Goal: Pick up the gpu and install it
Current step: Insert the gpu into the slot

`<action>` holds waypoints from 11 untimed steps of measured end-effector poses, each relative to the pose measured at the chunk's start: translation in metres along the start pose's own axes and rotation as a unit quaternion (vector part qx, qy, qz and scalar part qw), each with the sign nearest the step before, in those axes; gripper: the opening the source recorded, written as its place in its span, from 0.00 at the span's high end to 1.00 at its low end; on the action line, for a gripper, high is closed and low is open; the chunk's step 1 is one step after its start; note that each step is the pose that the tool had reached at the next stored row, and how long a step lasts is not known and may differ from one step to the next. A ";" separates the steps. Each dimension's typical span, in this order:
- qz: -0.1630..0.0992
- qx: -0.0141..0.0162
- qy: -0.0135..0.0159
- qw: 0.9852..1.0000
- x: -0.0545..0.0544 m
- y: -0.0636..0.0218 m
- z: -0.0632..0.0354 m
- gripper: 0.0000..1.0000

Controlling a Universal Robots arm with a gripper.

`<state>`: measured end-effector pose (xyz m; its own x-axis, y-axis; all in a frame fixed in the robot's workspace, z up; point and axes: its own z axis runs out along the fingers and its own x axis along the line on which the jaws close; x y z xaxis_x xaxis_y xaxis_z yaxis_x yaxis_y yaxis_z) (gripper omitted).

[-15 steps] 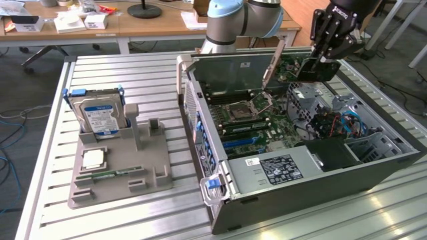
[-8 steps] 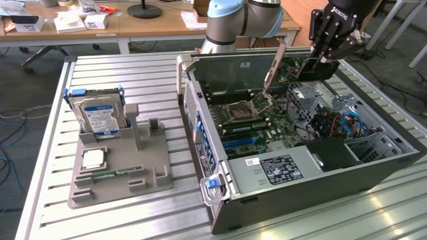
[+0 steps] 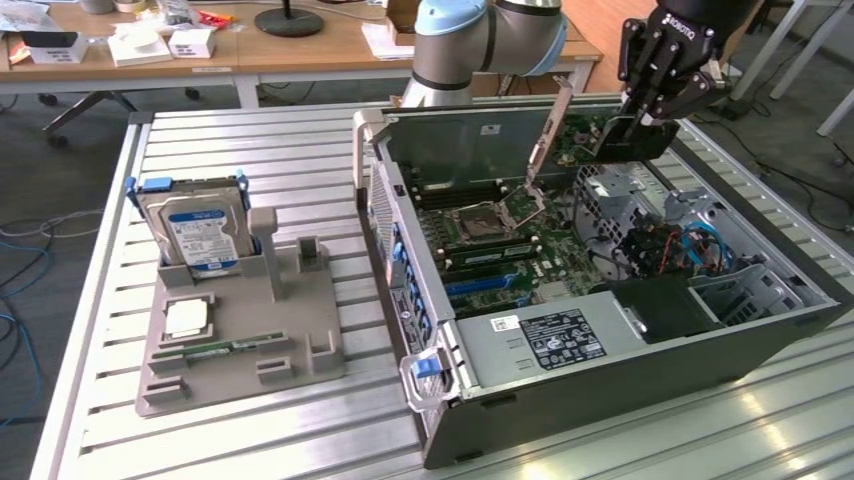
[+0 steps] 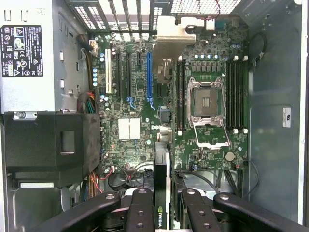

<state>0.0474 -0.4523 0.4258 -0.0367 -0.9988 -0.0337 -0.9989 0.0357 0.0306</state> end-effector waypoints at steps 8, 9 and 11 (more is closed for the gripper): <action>0.000 0.000 0.000 1.000 0.000 0.0000 0.0000 0.73; -0.004 0.000 0.000 1.000 0.000 0.0000 0.0000 0.73; -0.004 0.000 0.000 1.000 0.000 0.0000 0.0000 0.73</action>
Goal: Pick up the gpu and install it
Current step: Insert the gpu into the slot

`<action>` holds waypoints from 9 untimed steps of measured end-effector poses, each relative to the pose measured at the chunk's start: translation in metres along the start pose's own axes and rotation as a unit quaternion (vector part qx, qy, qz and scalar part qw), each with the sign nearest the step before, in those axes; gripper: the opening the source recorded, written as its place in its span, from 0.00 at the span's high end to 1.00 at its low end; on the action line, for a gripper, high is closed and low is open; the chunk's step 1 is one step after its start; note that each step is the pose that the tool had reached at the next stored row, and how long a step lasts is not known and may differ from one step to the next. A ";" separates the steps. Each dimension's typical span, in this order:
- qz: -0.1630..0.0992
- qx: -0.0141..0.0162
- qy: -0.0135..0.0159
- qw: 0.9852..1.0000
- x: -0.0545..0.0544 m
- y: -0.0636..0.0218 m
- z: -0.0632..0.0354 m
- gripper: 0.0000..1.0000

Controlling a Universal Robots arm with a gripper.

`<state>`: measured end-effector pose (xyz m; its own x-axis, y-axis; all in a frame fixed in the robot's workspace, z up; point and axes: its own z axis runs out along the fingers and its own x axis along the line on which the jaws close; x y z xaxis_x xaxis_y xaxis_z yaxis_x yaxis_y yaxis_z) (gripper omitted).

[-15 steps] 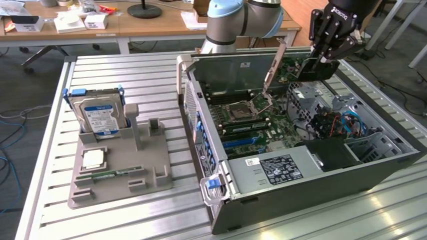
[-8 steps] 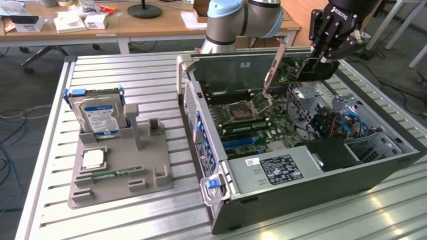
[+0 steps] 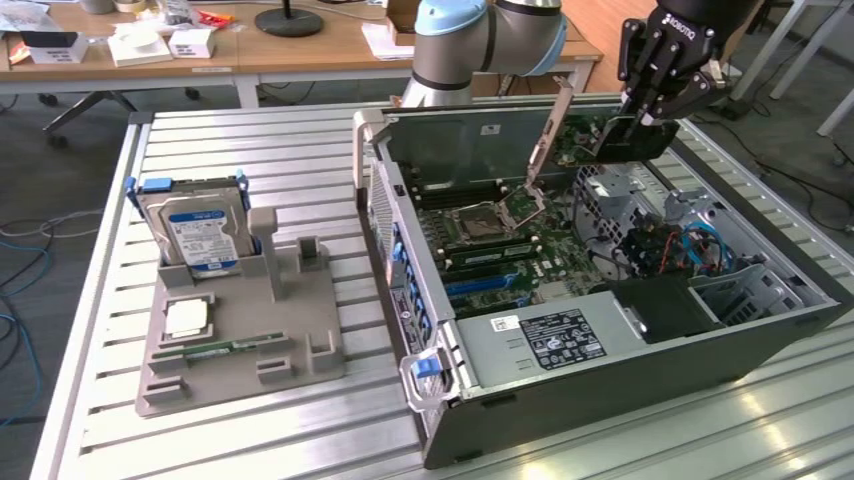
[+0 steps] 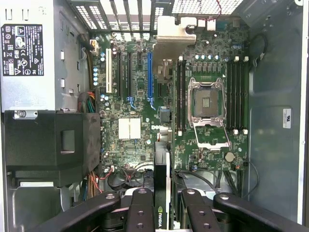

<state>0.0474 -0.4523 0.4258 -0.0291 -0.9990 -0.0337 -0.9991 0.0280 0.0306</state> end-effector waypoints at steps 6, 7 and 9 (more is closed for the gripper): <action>0.000 0.000 0.000 1.000 0.000 0.0000 0.0000 0.73; 0.000 0.000 0.000 1.000 0.000 0.0000 0.0000 0.73; 0.000 0.000 0.000 1.000 0.000 0.0000 0.0000 0.73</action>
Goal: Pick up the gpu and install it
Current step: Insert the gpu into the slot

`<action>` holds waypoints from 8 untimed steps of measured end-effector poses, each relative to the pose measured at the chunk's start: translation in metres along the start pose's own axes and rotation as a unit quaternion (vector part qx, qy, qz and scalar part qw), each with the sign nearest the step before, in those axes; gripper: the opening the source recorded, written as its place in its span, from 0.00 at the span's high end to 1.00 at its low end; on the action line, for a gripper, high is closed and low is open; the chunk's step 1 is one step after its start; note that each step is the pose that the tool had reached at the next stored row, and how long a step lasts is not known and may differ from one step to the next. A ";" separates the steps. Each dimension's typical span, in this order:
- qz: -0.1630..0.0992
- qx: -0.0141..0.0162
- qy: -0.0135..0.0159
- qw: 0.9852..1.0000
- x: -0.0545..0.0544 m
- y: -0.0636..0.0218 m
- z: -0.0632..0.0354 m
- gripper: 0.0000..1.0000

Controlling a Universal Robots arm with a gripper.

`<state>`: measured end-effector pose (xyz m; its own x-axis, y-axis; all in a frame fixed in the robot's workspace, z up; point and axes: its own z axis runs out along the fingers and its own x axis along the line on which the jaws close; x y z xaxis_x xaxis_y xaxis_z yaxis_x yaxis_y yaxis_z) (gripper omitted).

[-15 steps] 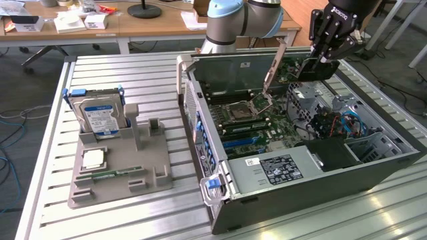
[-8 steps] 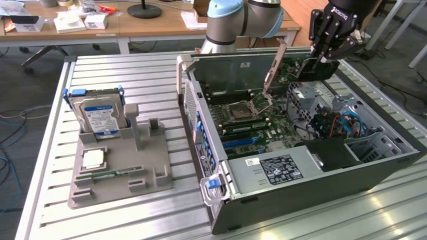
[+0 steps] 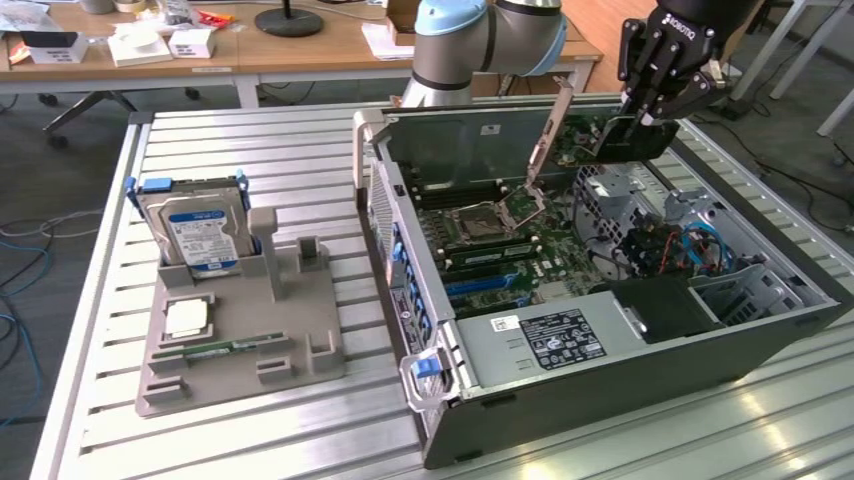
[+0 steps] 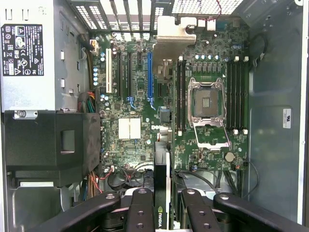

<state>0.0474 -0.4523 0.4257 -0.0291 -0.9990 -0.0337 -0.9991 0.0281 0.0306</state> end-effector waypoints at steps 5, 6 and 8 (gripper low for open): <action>0.000 0.000 0.000 1.000 0.000 0.0000 0.0000 0.73; 0.000 0.000 0.000 1.000 0.000 0.0000 0.0000 0.73; 0.000 0.000 0.000 1.000 0.000 0.0000 0.0000 0.73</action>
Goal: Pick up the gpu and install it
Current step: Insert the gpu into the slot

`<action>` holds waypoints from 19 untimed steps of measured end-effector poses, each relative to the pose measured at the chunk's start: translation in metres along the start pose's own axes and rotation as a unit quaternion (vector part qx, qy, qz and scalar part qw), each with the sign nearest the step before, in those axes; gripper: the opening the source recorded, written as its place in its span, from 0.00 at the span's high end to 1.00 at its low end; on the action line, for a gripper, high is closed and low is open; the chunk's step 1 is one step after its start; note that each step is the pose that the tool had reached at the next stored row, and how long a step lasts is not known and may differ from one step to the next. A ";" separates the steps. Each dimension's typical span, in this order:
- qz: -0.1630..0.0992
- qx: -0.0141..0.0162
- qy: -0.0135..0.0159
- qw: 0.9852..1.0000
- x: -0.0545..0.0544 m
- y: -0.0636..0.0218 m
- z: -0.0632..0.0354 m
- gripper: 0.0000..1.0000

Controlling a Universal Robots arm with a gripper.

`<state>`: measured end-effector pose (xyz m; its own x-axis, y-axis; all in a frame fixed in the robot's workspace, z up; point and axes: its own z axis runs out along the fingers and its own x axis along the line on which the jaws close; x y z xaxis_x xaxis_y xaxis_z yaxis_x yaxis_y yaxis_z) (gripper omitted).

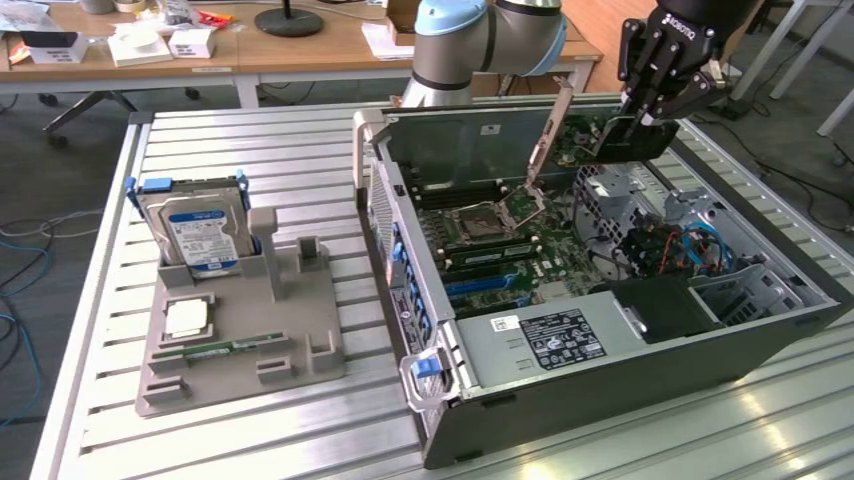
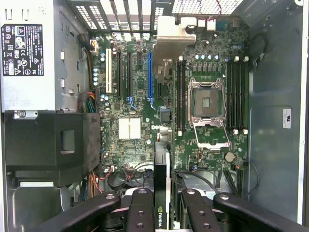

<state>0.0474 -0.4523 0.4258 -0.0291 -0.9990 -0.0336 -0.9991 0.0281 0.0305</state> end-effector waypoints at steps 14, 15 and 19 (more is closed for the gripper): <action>0.000 0.006 0.000 1.000 0.000 0.0105 0.0003 0.73; 0.000 0.007 0.000 1.000 0.000 0.0129 0.0004 0.73; 0.000 0.013 -0.001 1.000 0.001 0.0238 0.0007 0.73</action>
<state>0.0235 -0.4523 0.4258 -0.0282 -0.9990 -0.0348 -0.9996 0.0280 0.0052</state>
